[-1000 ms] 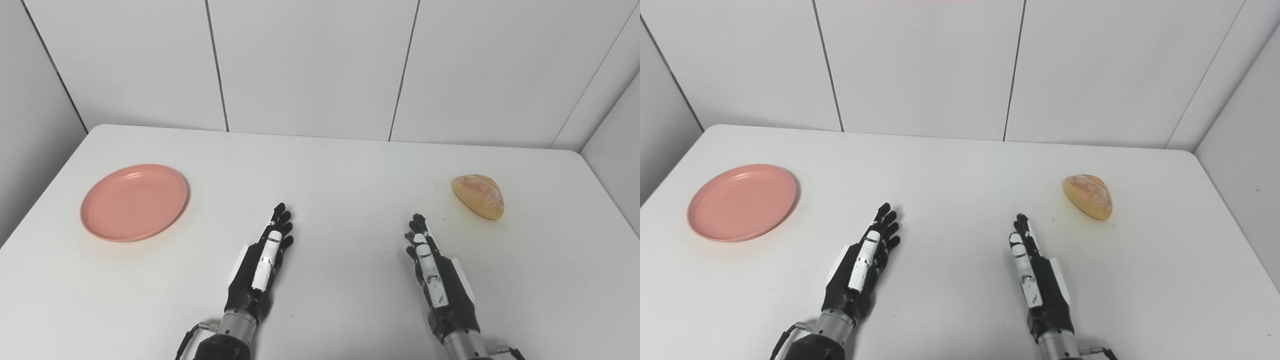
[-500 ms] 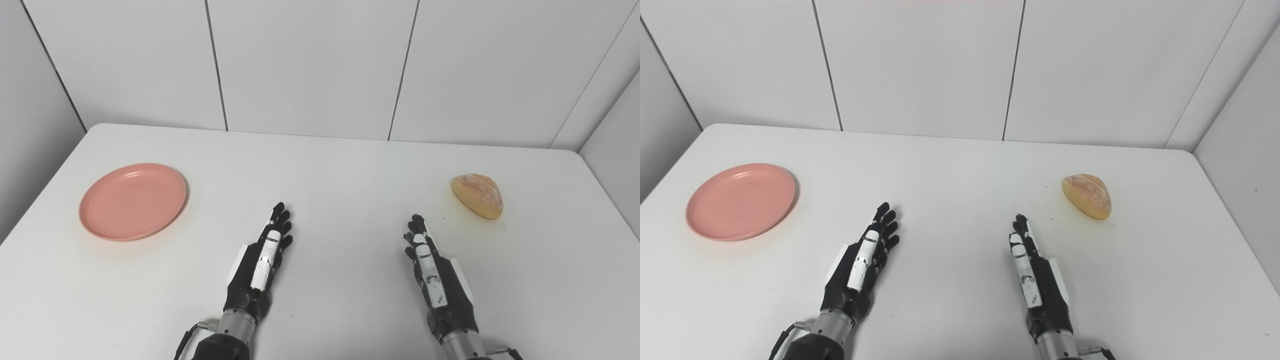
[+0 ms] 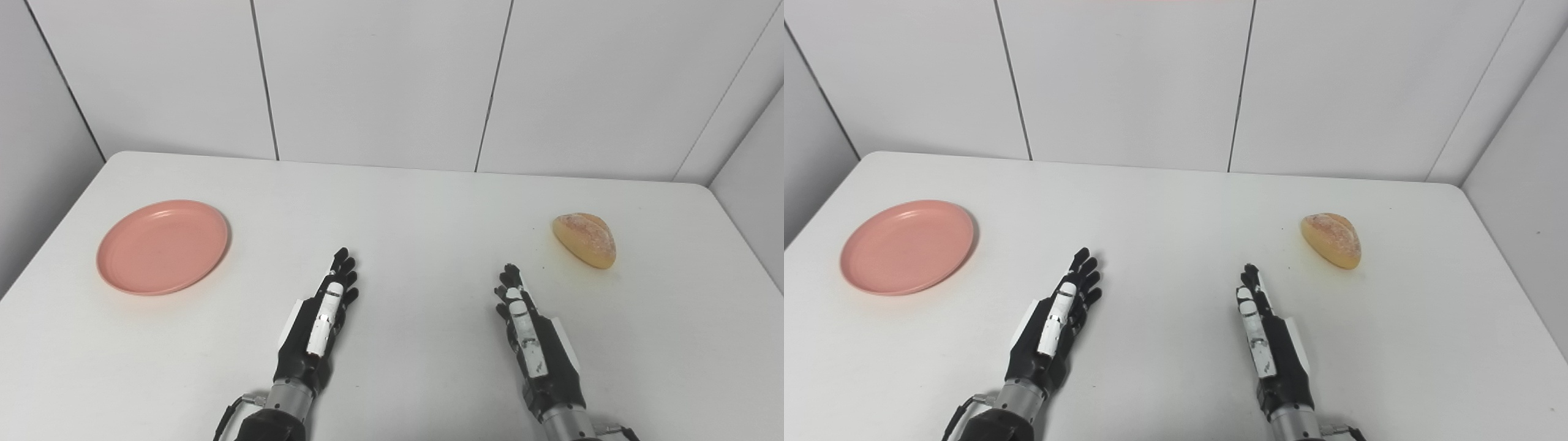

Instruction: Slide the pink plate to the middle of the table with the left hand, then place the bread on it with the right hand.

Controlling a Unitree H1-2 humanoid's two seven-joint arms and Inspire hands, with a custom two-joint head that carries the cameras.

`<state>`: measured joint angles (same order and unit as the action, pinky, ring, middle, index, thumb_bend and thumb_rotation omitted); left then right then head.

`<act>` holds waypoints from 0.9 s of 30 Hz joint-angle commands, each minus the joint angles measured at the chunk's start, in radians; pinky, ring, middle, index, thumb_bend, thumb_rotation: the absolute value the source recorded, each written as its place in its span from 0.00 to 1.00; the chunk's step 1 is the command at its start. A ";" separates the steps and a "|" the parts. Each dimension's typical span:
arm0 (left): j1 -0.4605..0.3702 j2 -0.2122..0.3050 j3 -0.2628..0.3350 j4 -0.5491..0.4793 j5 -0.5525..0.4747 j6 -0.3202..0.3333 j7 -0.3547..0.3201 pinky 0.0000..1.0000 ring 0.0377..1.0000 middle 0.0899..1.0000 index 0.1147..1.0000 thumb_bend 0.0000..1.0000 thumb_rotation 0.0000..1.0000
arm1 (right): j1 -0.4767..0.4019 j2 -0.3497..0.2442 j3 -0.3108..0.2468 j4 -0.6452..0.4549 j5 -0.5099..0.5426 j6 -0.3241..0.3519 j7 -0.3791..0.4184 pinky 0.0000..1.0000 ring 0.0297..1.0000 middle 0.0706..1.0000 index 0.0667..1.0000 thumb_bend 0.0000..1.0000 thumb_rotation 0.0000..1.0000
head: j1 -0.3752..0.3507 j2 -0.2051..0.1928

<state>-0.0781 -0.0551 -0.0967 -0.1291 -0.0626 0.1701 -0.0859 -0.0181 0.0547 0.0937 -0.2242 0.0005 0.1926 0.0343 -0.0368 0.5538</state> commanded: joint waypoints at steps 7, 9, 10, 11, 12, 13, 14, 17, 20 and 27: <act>-0.008 -0.039 -0.021 0.029 0.017 -0.066 0.014 1.00 0.99 1.00 1.00 0.39 1.00 | -0.005 -0.022 -0.018 -0.012 0.033 -0.090 0.023 1.00 1.00 1.00 1.00 0.23 1.00 | 0.099 -0.039; -0.007 -0.051 -0.027 0.041 0.023 -0.076 0.020 1.00 0.99 1.00 1.00 0.39 1.00 | -0.001 -0.030 -0.024 -0.008 0.047 -0.102 0.030 1.00 1.00 1.00 1.00 0.23 1.00 | 0.134 -0.060; -0.007 -0.056 -0.029 0.046 0.027 -0.081 0.023 1.00 0.99 1.00 1.00 0.39 1.00 | 0.000 -0.033 -0.027 -0.006 0.052 -0.108 0.033 1.00 1.00 1.00 1.00 0.22 1.00 | 0.138 -0.062; -0.005 -0.060 -0.035 0.054 0.032 -0.087 0.024 1.00 1.00 1.00 1.00 0.39 1.00 | 0.003 -0.039 -0.032 -0.001 0.059 -0.117 0.038 1.00 1.00 1.00 1.00 0.22 1.00 | 0.166 -0.080; -0.004 -0.063 -0.039 0.059 0.035 -0.091 0.026 1.00 1.00 1.00 1.00 0.39 1.00 | 0.005 -0.043 -0.036 0.004 0.065 -0.124 0.041 1.00 1.00 1.00 1.00 0.22 1.00 | 0.171 -0.083; -0.004 -0.067 -0.045 0.070 0.039 -0.102 0.028 1.00 1.00 1.00 1.00 0.39 1.00 | 0.006 -0.051 -0.038 0.012 0.064 -0.141 0.045 1.00 1.00 1.00 1.00 0.22 1.00 | 0.200 -0.099; -0.004 -0.069 -0.048 0.078 0.041 -0.110 0.030 1.00 1.00 1.00 1.00 0.38 1.00 | 0.007 -0.056 -0.040 0.018 0.062 -0.155 0.047 1.00 1.00 1.00 1.00 0.23 1.00 | 0.200 -0.099; -0.006 -0.081 -0.059 0.104 0.058 -0.127 0.041 1.00 1.00 1.00 1.00 0.37 1.00 | 0.008 -0.071 -0.049 0.036 0.074 -0.187 0.057 1.00 0.99 1.00 1.00 0.24 1.00 | 0.259 -0.122; -0.009 -0.090 -0.067 0.121 0.077 -0.128 0.052 1.00 1.00 1.00 1.00 0.39 1.00 | 0.007 -0.083 -0.057 0.051 0.087 -0.206 0.067 1.00 1.00 1.00 1.00 0.24 1.00 | 0.285 -0.137; -0.018 -0.125 -0.076 0.172 0.131 -0.143 0.093 0.96 0.97 0.98 0.97 0.38 1.00 | 0.012 -0.099 -0.070 0.061 0.119 -0.209 0.086 1.00 1.00 1.00 1.00 0.22 1.00 | 0.364 -0.191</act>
<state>-0.0973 -0.1602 -0.1658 0.0172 0.0595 0.0125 -0.0049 -0.0024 -0.0413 0.0290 -0.1465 0.1034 0.0369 0.1114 0.3191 0.3697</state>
